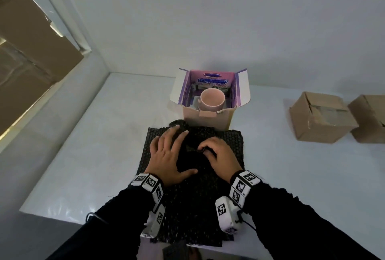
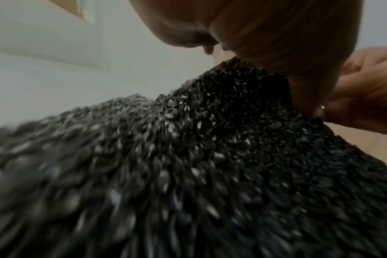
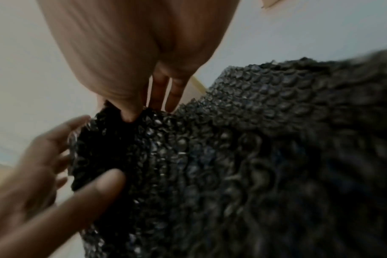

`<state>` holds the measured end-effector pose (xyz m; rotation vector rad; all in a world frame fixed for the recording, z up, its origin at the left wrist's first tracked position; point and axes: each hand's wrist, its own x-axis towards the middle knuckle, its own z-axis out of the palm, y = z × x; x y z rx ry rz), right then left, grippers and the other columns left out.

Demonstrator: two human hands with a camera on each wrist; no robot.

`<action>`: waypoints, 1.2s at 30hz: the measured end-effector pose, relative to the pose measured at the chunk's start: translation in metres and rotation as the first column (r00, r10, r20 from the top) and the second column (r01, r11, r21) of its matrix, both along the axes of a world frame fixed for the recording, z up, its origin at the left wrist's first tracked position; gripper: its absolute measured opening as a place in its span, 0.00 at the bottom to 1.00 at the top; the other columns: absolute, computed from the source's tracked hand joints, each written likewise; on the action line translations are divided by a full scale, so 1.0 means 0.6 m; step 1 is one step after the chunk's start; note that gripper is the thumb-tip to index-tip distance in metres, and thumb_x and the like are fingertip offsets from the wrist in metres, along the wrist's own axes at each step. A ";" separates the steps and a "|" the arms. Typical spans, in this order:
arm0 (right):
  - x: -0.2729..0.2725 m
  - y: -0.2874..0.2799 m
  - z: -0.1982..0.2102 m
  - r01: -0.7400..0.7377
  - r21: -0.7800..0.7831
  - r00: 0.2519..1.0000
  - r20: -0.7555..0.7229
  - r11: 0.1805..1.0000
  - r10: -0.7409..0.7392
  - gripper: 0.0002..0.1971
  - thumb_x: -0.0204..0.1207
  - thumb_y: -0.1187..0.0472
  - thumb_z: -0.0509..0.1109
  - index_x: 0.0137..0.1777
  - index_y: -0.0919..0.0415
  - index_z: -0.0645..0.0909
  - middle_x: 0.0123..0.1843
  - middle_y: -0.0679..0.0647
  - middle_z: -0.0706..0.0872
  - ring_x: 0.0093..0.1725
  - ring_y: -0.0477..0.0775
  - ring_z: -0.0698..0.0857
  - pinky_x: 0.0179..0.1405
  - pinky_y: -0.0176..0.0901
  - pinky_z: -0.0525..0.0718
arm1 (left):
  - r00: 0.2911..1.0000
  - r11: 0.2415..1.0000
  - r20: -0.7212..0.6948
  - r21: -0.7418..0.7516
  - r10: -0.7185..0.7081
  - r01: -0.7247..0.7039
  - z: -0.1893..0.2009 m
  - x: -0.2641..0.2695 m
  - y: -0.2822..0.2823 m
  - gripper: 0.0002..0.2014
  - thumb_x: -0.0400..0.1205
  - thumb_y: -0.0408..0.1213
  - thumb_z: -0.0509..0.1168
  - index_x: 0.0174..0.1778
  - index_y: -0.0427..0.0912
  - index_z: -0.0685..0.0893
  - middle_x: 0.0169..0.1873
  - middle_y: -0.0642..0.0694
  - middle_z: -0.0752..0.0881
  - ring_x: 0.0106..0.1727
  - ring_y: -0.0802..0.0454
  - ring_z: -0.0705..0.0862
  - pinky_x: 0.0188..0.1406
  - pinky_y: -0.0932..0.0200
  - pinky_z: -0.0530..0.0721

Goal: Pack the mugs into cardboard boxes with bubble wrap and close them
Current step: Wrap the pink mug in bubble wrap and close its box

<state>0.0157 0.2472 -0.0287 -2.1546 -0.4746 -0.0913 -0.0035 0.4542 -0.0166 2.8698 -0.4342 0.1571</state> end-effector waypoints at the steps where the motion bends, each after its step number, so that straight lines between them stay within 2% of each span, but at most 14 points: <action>1: 0.006 0.001 0.012 -0.015 0.048 0.999 -0.042 0.999 0.017 0.13 0.76 0.72 0.66 0.50 0.54 0.85 0.51 0.48 0.85 0.54 0.48 0.83 0.60 0.46 0.80 | 0.998 0.998 0.004 -0.003 -0.060 0.060 0.004 0.010 0.001 0.47 0.69 0.70 0.61 0.82 0.55 0.58 0.78 0.50 0.66 0.79 0.49 0.62 0.76 0.39 0.54; 3: 0.017 0.001 0.036 0.010 0.100 0.997 -0.077 0.995 -0.002 0.13 0.78 0.72 0.64 0.52 0.54 0.83 0.51 0.47 0.87 0.54 0.45 0.84 0.61 0.45 0.80 | 0.989 0.990 0.045 0.033 -0.141 0.140 0.010 0.034 0.002 0.30 0.72 0.58 0.60 0.71 0.51 0.75 0.61 0.50 0.84 0.66 0.47 0.79 0.71 0.40 0.59; 6: 0.023 -0.005 0.057 0.083 0.125 0.976 -0.212 0.989 -0.056 0.15 0.78 0.56 0.72 0.63 0.49 0.77 0.57 0.43 0.85 0.59 0.40 0.82 0.62 0.37 0.78 | 0.989 0.991 0.065 -0.002 -0.136 0.136 0.027 0.057 -0.006 0.18 0.74 0.52 0.56 0.45 0.43 0.84 0.39 0.48 0.88 0.43 0.42 0.86 0.55 0.46 0.72; 9: 0.027 -0.020 0.066 0.018 0.045 0.913 -0.407 0.999 0.002 0.31 0.68 0.47 0.80 0.69 0.51 0.75 0.62 0.46 0.85 0.63 0.43 0.82 0.65 0.38 0.78 | 0.999 0.964 -0.015 -0.266 -0.033 0.028 0.056 0.065 -0.020 0.18 0.81 0.52 0.56 0.49 0.40 0.80 0.39 0.42 0.87 0.40 0.38 0.85 0.38 0.51 0.79; 13: 0.038 -0.032 0.082 0.110 -0.071 0.901 -0.414 0.991 -0.129 0.15 0.80 0.57 0.69 0.66 0.55 0.77 0.63 0.53 0.85 0.55 0.59 0.86 0.48 0.45 0.85 | 0.996 0.864 0.000 -0.497 0.089 -0.078 0.097 0.069 -0.033 0.18 0.85 0.36 0.61 0.71 0.47 0.71 0.38 0.40 0.88 0.36 0.39 0.85 0.33 0.58 0.72; 16: 0.044 -0.030 0.103 0.318 0.066 0.895 -0.350 0.946 -0.277 0.15 0.81 0.69 0.60 0.51 0.45 0.69 0.54 0.49 0.83 0.31 0.53 0.84 0.21 0.42 0.83 | 0.991 0.748 -0.094 -0.651 0.093 -0.131 0.116 0.085 -0.038 0.17 0.83 0.26 0.59 0.65 0.47 0.77 0.41 0.44 0.87 0.39 0.48 0.82 0.36 0.69 0.72; 18: 0.050 -0.023 0.114 0.383 0.177 0.895 -0.314 0.907 -0.317 0.19 0.77 0.75 0.59 0.43 0.45 0.72 0.51 0.50 0.84 0.29 0.46 0.83 0.29 0.51 0.88 | 0.980 0.678 -0.186 -0.711 0.072 -0.185 0.122 0.097 -0.044 0.14 0.80 0.25 0.60 0.54 0.47 0.81 0.44 0.48 0.87 0.46 0.49 0.83 0.40 0.78 0.73; 21: 0.049 -0.002 0.128 0.341 0.291 0.924 -0.278 0.894 -0.263 0.05 0.73 0.60 0.68 0.44 0.47 0.82 0.51 0.47 0.83 0.47 0.41 0.85 0.55 0.55 0.86 | 0.939 0.369 -0.344 -0.870 0.019 -0.327 0.144 0.100 -0.063 0.06 0.78 0.33 0.64 0.48 0.41 0.83 0.43 0.43 0.87 0.48 0.47 0.83 0.49 0.64 0.79; 23: 0.044 0.007 0.133 0.278 0.304 0.940 -0.281 0.911 -0.193 0.18 0.68 0.42 0.75 0.54 0.48 0.80 0.55 0.47 0.80 0.57 0.44 0.81 0.60 0.42 0.81 | 0.906 0.140 -0.412 -0.907 -0.098 -0.398 0.164 0.094 -0.075 0.04 0.82 0.32 0.64 0.45 0.38 0.83 0.43 0.37 0.85 0.47 0.45 0.82 0.51 0.53 0.80; 24: 0.040 0.009 0.134 0.265 0.278 0.943 -0.274 0.923 -0.188 0.27 0.63 0.36 0.77 0.58 0.48 0.76 0.58 0.47 0.78 0.59 0.43 0.79 0.59 0.36 0.78 | 0.899 0.104 -0.417 -0.908 -0.135 -0.406 0.170 0.092 -0.078 0.05 0.83 0.34 0.64 0.45 0.37 0.83 0.44 0.35 0.86 0.47 0.44 0.82 0.53 0.49 0.81; 26: 0.036 0.012 0.137 0.282 0.221 0.950 -0.198 0.934 -0.240 0.33 0.58 0.35 0.79 0.58 0.47 0.71 0.58 0.47 0.77 0.57 0.43 0.78 0.56 0.33 0.77 | 0.899 0.149 -0.406 -0.911 -0.162 -0.385 0.170 0.096 -0.076 0.09 0.83 0.39 0.66 0.46 0.35 0.84 0.46 0.33 0.87 0.48 0.42 0.85 0.58 0.43 0.82; 30: 0.045 -0.001 0.146 0.244 0.190 0.967 -0.121 0.951 -0.224 0.18 0.69 0.61 0.78 0.53 0.49 0.75 0.51 0.48 0.83 0.49 0.48 0.83 0.50 0.39 0.78 | 0.955 0.410 -0.295 -0.874 -0.020 -0.262 0.154 0.106 -0.070 0.15 0.72 0.52 0.73 0.40 0.43 0.83 0.41 0.45 0.88 0.44 0.49 0.86 0.51 0.43 0.86; 33: 0.056 -0.022 0.161 0.124 0.094 0.986 -0.123 0.988 -0.112 0.17 0.71 0.66 0.74 0.54 0.47 0.75 0.53 0.46 0.85 0.51 0.48 0.84 0.51 0.41 0.78 | 0.998 0.617 -0.054 -0.785 0.017 -0.053 0.146 0.105 -0.056 0.25 0.70 0.45 0.77 0.60 0.58 0.75 0.63 0.51 0.75 0.60 0.57 0.81 0.47 0.64 0.84; 36: 0.077 -0.038 0.165 0.012 -0.034 0.987 -0.158 0.999 -0.017 0.20 0.72 0.63 0.73 0.57 0.45 0.69 0.56 0.52 0.87 0.56 0.53 0.86 0.57 0.51 0.82 | 0.969 0.774 0.033 -0.594 -0.246 0.217 0.146 0.123 -0.042 0.37 0.72 0.37 0.76 0.76 0.59 0.69 0.72 0.53 0.67 0.70 0.58 0.74 0.59 0.60 0.83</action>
